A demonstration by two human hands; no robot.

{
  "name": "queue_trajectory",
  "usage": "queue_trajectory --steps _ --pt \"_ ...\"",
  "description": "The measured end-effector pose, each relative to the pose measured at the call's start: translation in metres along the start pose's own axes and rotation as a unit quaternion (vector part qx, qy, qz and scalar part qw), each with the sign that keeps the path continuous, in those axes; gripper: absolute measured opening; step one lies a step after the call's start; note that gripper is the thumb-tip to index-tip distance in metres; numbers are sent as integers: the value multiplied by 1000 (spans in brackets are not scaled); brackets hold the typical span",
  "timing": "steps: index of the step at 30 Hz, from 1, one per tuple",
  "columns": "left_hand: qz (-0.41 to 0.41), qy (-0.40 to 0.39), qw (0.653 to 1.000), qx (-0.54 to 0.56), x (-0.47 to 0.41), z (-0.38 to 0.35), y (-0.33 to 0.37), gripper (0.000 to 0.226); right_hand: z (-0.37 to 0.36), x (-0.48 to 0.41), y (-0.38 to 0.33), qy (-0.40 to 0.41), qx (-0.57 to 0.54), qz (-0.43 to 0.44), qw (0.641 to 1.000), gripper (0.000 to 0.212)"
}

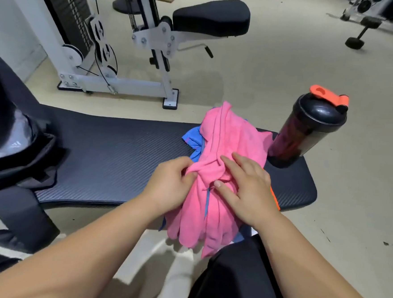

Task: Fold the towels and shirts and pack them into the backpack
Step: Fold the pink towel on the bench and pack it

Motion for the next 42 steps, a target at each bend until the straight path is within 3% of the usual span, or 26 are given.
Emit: queue_trajectory --steps 4,7,10,14,16,19,20,22,24,29,34,38,42 --pt "44 6 980 194 4 27 6 13 -1 -1 0 3 24 6 1000 73" --pt "52 41 971 228 3 47 1 12 -3 -3 -3 18 33 11 999 70" --pt "77 82 983 146 -1 68 -10 16 -7 -5 -5 12 52 23 998 64" --pt "148 67 980 -115 -5 90 -46 8 -11 -7 -8 12 86 36 996 52" --pt "175 35 961 -211 -1 96 -65 28 -11 -9 -12 22 96 32 995 45" --pt "62 115 946 -298 9 91 -67 37 -10 -12 -20 46 100 28 993 43" --pt "3 120 944 -307 13 83 -61 34 -10 -13 -22 50 98 29 994 46" --pt "-75 34 940 -330 17 61 -52 36 -12 -15 -26 36 98 30 994 54" --pt "-52 -58 930 -359 18 42 -55 50 -16 -16 -28 -2 112 27 993 59" --pt "69 30 963 -259 0 43 -72 53 -20 -14 -22 -67 109 5 992 61" --pt "135 -2 972 -194 2 55 -80 54 -16 -14 -23 -42 74 10 996 59" --pt "134 6 982 -134 20 64 -82 28 0 -26 -42 57 39 42 997 53" --pt "52 -14 964 -259 41 81 -97 7 5 -61 -82 -3 95 125 988 50"
Point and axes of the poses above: each hand's wrist, its own x-axis away from the middle knuckle, its own z-axis out of the back of the hand, y = z × x, the point moved 1 cm from there along -x, towards the middle knuckle, and after that the axes turned 5 degrees about -y, right-handed, at the moved point
